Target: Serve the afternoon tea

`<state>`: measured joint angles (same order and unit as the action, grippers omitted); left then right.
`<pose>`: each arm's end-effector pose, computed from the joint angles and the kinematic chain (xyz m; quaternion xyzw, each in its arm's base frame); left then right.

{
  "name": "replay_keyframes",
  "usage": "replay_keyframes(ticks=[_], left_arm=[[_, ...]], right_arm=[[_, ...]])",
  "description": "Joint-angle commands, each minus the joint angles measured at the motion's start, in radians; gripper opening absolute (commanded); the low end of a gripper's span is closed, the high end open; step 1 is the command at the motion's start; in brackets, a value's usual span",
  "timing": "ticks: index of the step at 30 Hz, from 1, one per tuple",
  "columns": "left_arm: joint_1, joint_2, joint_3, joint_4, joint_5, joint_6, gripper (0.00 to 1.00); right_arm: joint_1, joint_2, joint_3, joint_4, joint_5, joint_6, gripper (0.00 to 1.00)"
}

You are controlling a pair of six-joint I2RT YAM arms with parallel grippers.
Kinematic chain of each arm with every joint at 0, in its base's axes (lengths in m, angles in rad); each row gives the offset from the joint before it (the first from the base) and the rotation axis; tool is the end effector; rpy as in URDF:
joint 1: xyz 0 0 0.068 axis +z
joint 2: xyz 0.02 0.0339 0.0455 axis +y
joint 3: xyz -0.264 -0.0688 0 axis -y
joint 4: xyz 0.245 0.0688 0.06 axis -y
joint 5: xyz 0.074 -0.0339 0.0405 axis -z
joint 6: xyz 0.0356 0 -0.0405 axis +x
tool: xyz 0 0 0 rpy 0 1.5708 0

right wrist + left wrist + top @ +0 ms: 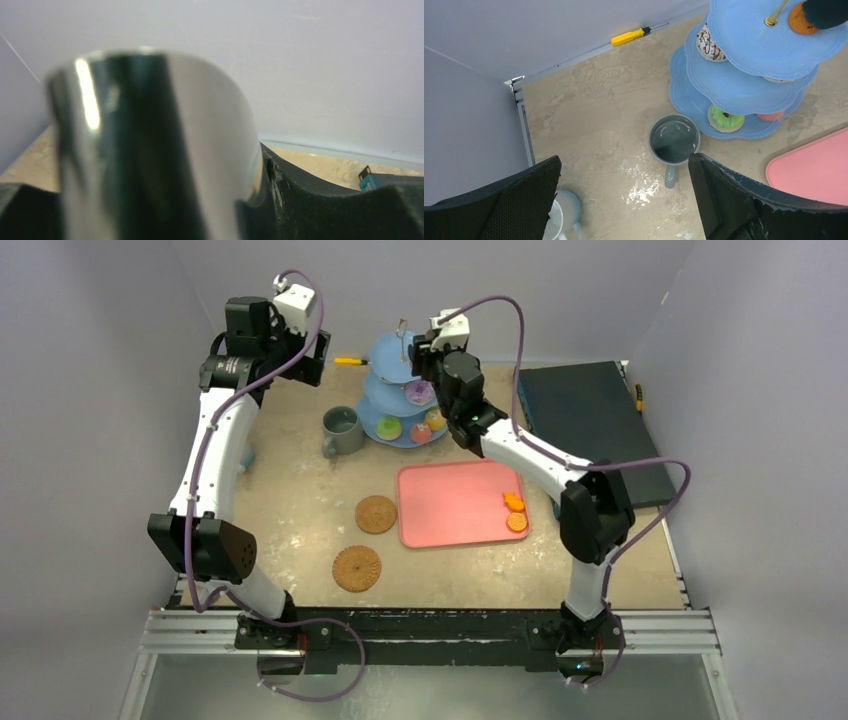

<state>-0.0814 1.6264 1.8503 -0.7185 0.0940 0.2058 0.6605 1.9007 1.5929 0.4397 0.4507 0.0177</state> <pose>0.3551 -0.0323 0.4380 0.1466 0.8455 -0.0084 0.5135 0.3746 0.2714 0.3602 -0.0434 0.6625 0.1050 0.7404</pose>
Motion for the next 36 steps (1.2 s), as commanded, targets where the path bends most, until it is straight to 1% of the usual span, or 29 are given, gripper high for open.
replay_keyframes(ticks=[1,5,12,17,23,28,36], left_arm=[[0.009,-0.034,0.005,0.031,0.013,0.01,0.99],[0.009,-0.034,0.006,0.03,0.016,0.013,0.99],[0.01,-0.022,0.031,0.016,0.032,0.006,0.99],[0.011,-0.02,0.04,0.012,0.046,-0.003,0.99],[0.01,-0.02,0.045,0.014,0.056,-0.01,0.99],[0.01,-0.016,0.047,0.017,0.058,-0.012,0.99],[0.011,-0.014,0.055,0.015,0.078,-0.022,0.99]], right_arm=[[-0.002,-0.157,-0.068,0.059,0.026,-0.014,0.59],[-0.002,-0.292,-0.251,0.039,0.066,0.013,0.59],[-0.002,-0.55,-0.637,-0.06,0.165,0.15,0.59],[-0.003,-0.697,-0.823,-0.179,0.202,0.266,0.59],[-0.002,-0.798,-0.921,-0.286,0.232,0.362,0.59],[-0.002,-0.824,-0.951,-0.372,0.25,0.424,0.59],[-0.001,-0.841,-0.97,-0.467,0.274,0.472,0.58]])
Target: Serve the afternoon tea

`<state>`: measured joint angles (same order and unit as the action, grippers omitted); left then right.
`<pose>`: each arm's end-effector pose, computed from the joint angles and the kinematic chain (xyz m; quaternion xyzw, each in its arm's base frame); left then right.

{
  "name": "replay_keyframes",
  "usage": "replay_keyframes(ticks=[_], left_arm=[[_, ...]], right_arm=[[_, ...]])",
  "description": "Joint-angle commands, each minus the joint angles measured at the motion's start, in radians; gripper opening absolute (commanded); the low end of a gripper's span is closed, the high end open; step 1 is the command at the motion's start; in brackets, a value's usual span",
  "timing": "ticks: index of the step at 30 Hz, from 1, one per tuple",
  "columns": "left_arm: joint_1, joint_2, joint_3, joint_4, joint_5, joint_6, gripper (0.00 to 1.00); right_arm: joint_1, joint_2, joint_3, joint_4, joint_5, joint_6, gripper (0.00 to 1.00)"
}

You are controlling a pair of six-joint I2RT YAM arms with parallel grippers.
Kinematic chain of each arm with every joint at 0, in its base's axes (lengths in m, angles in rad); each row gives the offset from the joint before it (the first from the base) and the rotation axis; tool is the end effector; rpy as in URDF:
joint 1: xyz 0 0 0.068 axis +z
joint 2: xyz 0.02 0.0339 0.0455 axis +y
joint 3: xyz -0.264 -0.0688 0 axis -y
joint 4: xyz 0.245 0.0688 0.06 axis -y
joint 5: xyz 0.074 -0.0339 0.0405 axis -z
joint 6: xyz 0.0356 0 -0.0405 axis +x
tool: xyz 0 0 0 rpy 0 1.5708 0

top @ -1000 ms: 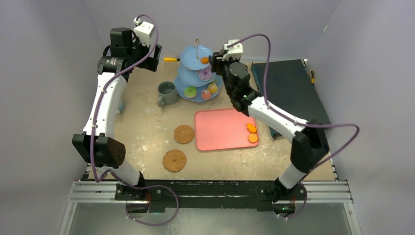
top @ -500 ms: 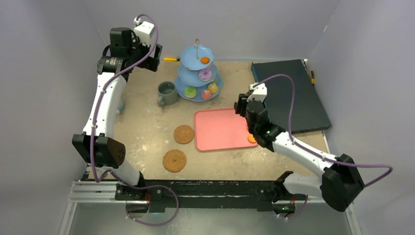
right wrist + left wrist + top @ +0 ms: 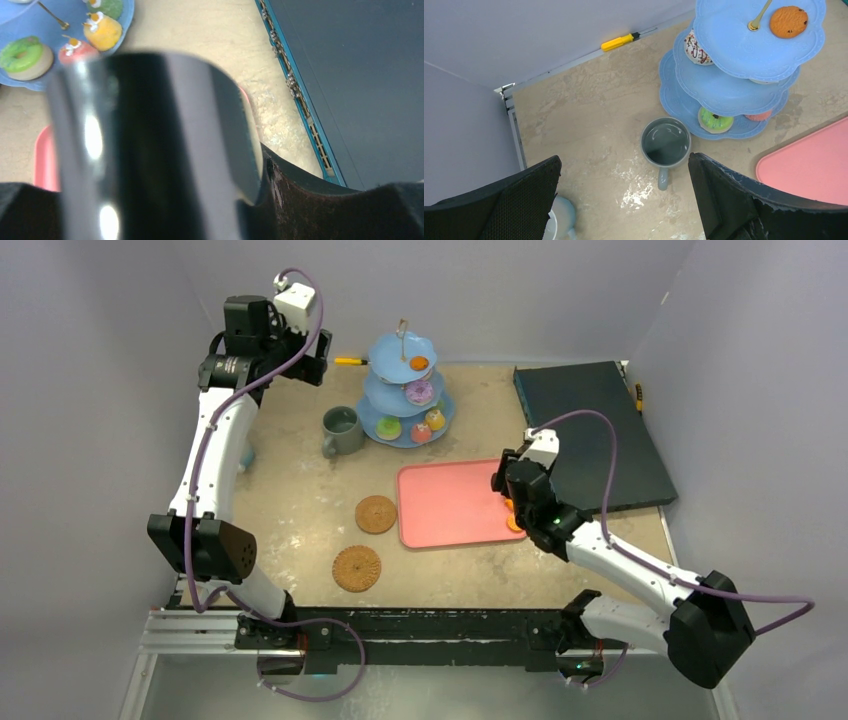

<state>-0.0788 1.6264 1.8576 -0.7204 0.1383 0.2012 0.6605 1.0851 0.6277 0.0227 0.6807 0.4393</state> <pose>0.3544 -0.0329 0.4403 0.1546 0.8419 -0.0277 0.5162 0.1995 0.1267 0.2498 0.0908 0.8096 0.0251 0.5794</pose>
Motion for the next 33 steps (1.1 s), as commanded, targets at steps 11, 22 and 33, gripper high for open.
replay_keyframes(ticks=[11,22,33], left_arm=[[0.008,-0.014,0.058,0.024,0.035,-0.014,0.99],[0.009,-0.018,0.055,0.033,0.031,-0.004,0.99],[0.014,-0.021,0.052,0.035,0.03,-0.008,0.99]], right_arm=[[-0.002,0.041,0.047,-0.151,0.048,0.096,0.58],[-0.001,0.095,0.067,-0.143,0.024,0.106,0.57],[0.058,0.105,0.103,-0.034,-0.045,0.104,0.53]])
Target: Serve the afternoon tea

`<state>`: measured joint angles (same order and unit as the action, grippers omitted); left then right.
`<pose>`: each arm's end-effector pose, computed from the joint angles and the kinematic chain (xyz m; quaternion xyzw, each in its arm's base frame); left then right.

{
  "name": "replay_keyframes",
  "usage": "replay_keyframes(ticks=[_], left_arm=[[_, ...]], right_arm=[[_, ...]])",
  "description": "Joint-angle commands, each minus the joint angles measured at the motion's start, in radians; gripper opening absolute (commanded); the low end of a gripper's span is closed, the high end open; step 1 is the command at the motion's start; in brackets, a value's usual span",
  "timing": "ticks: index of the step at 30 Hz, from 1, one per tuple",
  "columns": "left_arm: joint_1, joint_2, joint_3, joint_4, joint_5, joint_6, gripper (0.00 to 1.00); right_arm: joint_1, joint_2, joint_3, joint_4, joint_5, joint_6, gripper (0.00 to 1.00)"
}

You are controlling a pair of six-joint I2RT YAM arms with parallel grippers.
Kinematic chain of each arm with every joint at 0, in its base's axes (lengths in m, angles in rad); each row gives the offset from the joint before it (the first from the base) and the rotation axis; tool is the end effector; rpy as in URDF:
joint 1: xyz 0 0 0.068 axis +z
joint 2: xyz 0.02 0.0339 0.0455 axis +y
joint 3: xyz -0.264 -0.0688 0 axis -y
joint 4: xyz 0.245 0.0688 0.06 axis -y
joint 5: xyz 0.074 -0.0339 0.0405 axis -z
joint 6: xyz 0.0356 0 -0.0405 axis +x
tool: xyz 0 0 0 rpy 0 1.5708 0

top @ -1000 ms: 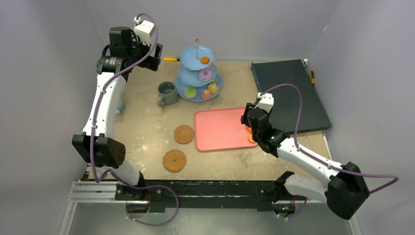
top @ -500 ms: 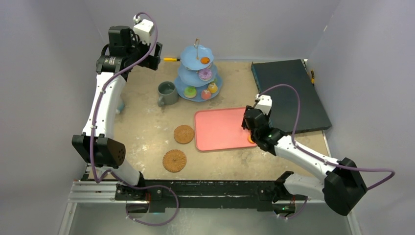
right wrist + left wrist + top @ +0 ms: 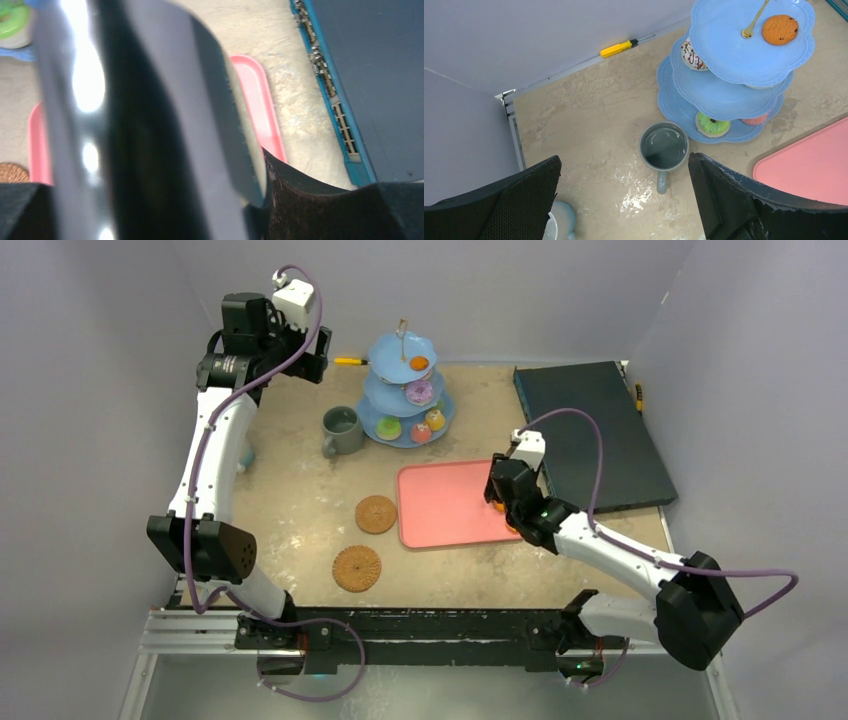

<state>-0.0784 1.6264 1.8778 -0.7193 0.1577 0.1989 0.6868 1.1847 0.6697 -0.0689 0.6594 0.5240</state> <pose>0.3529 -0.0333 0.4469 0.1582 0.8353 -0.0355 0.5254 0.2060 0.1407 0.2333 0.0851 0.8430 0.0206 0.5308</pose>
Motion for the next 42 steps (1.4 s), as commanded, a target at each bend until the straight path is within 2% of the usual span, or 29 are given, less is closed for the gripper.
replay_keyframes(ticks=[1,12,20,42], left_arm=[[0.014,-0.021,0.032,0.033,0.011,-0.006,0.99],[0.013,-0.022,0.03,0.033,0.008,-0.004,0.99],[0.014,-0.019,0.038,0.031,0.009,-0.001,0.99],[0.015,0.007,0.09,0.009,0.01,0.001,0.99]], right_arm=[[0.038,0.01,0.068,0.057,-0.023,0.023,0.53],[0.051,-0.017,0.074,0.014,0.02,0.014,0.54],[0.051,-0.02,0.027,-0.067,0.061,0.084,0.57],[0.051,0.07,0.037,-0.049,0.069,0.078,0.57]])
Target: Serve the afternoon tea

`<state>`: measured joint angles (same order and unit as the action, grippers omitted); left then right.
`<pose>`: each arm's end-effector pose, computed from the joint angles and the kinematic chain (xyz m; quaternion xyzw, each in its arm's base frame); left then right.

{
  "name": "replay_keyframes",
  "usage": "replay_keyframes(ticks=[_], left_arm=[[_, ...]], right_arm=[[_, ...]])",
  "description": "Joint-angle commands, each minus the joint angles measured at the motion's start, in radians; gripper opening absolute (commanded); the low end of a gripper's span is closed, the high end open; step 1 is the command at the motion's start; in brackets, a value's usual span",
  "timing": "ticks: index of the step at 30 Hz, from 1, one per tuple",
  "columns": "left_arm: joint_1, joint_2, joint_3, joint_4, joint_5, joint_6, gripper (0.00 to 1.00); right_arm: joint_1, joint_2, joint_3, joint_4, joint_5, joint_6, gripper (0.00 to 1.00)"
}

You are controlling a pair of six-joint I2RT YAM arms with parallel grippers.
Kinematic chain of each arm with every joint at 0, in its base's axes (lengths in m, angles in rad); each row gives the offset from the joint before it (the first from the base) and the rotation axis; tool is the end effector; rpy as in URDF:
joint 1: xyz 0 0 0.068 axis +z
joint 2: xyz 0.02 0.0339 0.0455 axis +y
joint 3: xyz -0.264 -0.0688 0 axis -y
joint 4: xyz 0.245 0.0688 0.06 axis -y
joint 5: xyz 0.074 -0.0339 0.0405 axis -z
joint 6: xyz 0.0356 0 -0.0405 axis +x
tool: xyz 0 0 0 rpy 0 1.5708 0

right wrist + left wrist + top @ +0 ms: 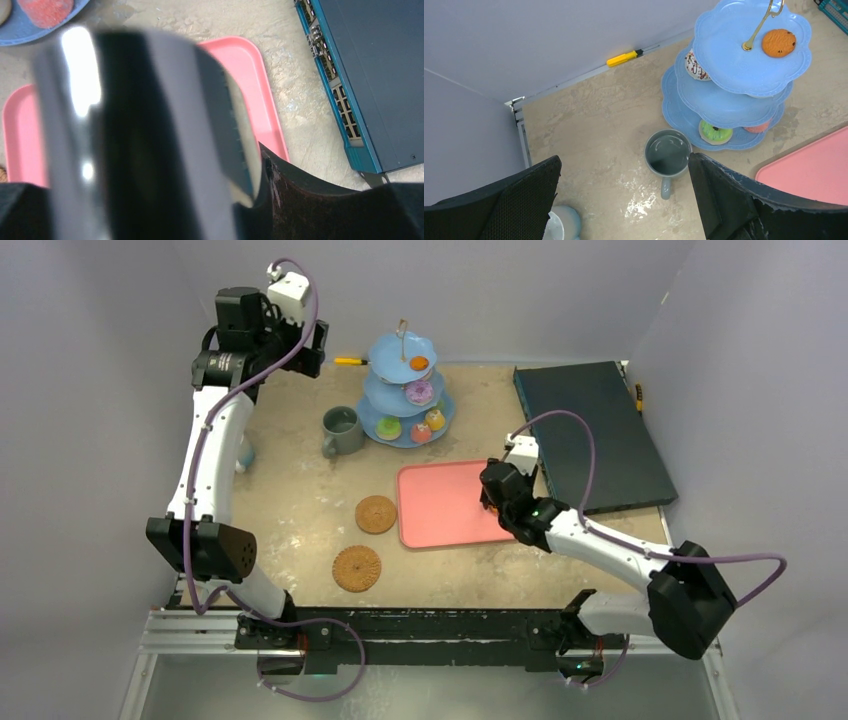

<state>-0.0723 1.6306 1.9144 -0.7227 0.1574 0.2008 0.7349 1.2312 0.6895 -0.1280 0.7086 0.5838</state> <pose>0.3517 -0.0311 0.4568 0.1563 0.8279 -0.0319 0.5377 0.2026 0.1519 0.2248 0.0869 0.8533 0.0033 0.5141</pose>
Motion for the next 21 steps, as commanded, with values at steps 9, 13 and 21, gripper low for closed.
replay_keyframes(ticks=[9,13,21], left_arm=[[0.011,0.001,0.047,0.016,0.004,0.013,0.99],[0.015,-0.003,0.029,0.026,0.011,0.007,0.99],[0.021,-0.014,-0.008,0.034,0.007,0.005,0.99]], right_arm=[[0.003,0.006,0.035,0.044,0.034,0.004,0.4],[0.003,-0.051,0.064,0.05,0.037,-0.032,0.38],[0.001,-0.013,0.36,0.124,-0.044,-0.248,0.38]])
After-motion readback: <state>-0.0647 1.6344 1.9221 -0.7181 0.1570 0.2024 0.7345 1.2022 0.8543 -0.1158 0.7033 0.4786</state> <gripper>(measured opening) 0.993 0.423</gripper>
